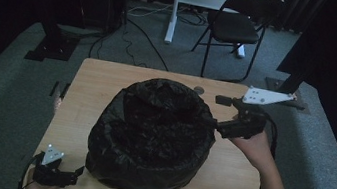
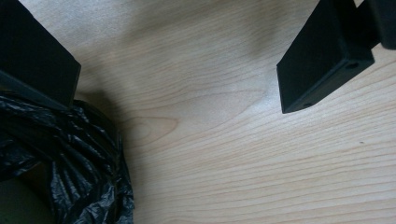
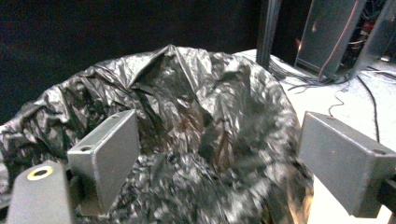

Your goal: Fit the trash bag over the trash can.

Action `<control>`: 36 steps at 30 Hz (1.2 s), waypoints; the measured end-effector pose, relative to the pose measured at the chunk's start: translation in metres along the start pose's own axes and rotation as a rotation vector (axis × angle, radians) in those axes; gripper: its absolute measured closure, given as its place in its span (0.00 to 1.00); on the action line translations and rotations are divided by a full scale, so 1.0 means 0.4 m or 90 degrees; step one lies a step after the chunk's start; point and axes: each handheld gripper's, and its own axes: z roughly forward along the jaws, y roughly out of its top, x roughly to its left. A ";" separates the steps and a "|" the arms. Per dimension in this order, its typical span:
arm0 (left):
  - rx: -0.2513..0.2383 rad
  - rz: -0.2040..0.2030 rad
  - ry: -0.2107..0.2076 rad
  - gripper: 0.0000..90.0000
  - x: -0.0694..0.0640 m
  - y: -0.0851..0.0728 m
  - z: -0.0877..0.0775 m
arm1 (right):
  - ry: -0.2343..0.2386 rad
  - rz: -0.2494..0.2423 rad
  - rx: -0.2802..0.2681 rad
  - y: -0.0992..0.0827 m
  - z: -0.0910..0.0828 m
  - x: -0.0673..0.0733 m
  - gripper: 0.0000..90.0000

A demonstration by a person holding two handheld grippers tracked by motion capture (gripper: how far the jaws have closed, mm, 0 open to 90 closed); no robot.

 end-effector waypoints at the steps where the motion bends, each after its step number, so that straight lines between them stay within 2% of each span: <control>1: 0.002 0.001 -0.002 0.00 0.000 -0.001 0.000 | 0.001 0.005 -0.004 -0.008 -0.005 -0.003 0.14; 3: 0.005 0.003 0.000 0.00 0.000 -0.002 0.000 | -0.018 0.012 -0.010 -0.025 -0.015 -0.008 0.14; 7: 0.005 0.002 0.003 0.00 0.001 -0.003 0.001 | -0.032 0.026 -0.018 -0.060 -0.033 -0.020 0.14; 20: 0.004 0.003 0.006 0.00 0.000 -0.006 0.005 | -0.057 0.076 -0.039 -0.185 -0.068 -0.042 0.14; 23: 0.002 0.003 0.008 0.00 0.001 -0.006 0.005 | -0.061 0.081 -0.046 -0.208 -0.075 -0.042 0.14; 29: -0.006 0.002 0.011 0.00 0.002 -0.007 0.002 | -0.090 0.083 -0.057 -0.263 -0.084 -0.031 0.14; 36: -0.002 0.005 0.011 0.00 0.001 -0.008 0.003 | -0.094 0.114 -0.062 -0.355 -0.087 -0.030 0.14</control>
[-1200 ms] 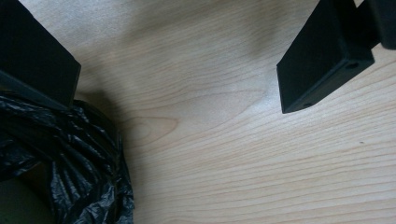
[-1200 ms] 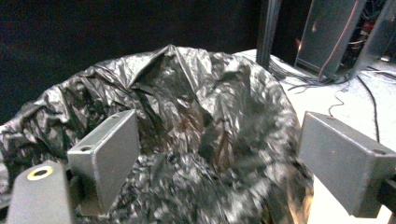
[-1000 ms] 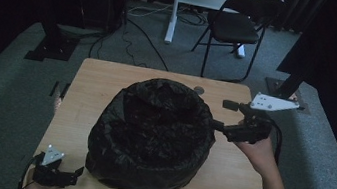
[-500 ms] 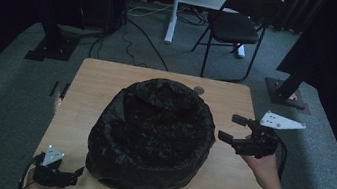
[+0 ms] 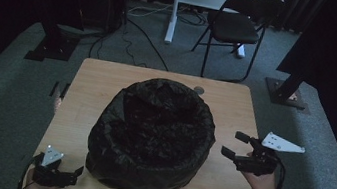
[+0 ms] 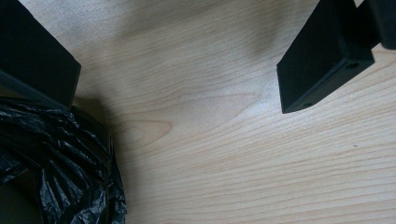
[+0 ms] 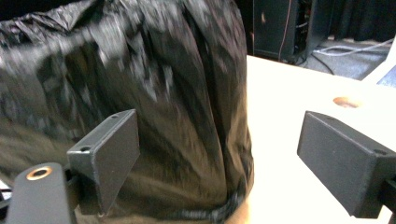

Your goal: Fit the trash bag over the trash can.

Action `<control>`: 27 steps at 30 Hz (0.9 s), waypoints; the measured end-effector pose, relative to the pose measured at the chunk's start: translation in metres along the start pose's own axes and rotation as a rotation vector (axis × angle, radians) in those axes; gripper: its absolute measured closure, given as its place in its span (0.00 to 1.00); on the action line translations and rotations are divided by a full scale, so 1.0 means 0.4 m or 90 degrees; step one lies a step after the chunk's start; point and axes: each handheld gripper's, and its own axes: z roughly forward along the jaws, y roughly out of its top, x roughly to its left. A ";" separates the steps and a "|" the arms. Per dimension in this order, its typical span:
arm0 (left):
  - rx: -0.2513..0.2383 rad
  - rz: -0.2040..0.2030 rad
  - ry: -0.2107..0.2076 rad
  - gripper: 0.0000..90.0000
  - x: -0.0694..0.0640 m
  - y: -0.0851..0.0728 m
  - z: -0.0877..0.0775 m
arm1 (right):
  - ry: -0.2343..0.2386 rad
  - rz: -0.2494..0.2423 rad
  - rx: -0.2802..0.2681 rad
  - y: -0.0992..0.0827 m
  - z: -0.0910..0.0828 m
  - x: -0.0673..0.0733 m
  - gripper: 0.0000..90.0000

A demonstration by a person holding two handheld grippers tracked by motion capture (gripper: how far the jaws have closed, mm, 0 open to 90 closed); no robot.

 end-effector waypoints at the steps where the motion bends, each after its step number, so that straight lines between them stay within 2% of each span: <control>1: 0.001 0.001 -0.001 0.00 0.000 0.000 0.000 | 0.003 0.007 -0.001 -0.014 -0.001 -0.004 0.14; 7: 0.001 -0.003 -0.006 0.00 -0.002 0.000 0.003 | -0.012 0.042 0.010 -0.075 -0.011 -0.028 0.14; 16: -0.003 -0.001 -0.006 0.00 -0.002 -0.002 0.004 | -0.049 0.061 0.012 -0.170 -0.018 -0.039 0.14; 27: -0.002 0.000 -0.005 0.00 -0.004 -0.001 0.005 | -0.085 0.106 0.052 -0.277 -0.016 -0.058 0.14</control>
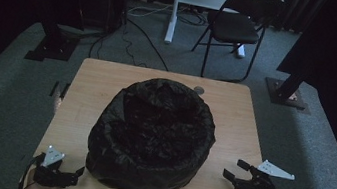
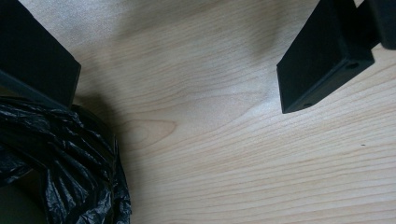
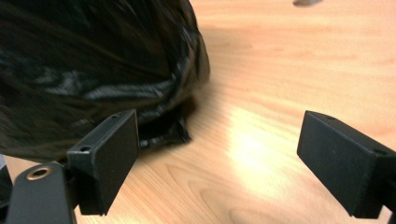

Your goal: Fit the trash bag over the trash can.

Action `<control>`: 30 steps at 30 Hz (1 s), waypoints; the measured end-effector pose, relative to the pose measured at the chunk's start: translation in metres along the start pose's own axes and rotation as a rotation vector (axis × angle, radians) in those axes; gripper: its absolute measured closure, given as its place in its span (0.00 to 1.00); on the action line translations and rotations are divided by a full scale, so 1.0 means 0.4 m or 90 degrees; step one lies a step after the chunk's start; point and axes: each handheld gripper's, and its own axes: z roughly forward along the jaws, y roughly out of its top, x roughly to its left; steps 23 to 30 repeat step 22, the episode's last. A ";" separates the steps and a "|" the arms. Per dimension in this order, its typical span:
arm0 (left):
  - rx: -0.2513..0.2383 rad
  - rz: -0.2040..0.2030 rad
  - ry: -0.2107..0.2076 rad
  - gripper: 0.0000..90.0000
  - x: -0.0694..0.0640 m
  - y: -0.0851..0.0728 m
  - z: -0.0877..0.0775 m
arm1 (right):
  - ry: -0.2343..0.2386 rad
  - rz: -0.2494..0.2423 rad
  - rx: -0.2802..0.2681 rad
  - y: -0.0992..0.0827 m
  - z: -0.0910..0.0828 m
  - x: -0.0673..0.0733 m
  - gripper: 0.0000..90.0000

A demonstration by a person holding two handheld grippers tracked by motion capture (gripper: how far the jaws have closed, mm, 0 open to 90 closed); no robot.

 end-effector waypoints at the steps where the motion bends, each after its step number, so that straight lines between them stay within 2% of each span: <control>1: 0.001 0.000 -0.001 0.00 0.000 0.000 0.001 | -0.001 0.006 0.000 -0.010 0.001 -0.004 0.14; 7: 0.001 -0.001 -0.002 0.00 -0.001 0.000 0.001 | -0.018 0.014 0.017 -0.050 0.010 -0.009 0.14; 16: 0.006 0.000 -0.001 0.00 -0.001 -0.001 0.002 | -0.030 0.023 0.028 -0.077 0.016 -0.015 0.14; 30: 0.007 0.004 -0.001 0.00 -0.002 -0.001 0.002 | -0.035 0.028 0.025 -0.079 0.013 -0.019 0.14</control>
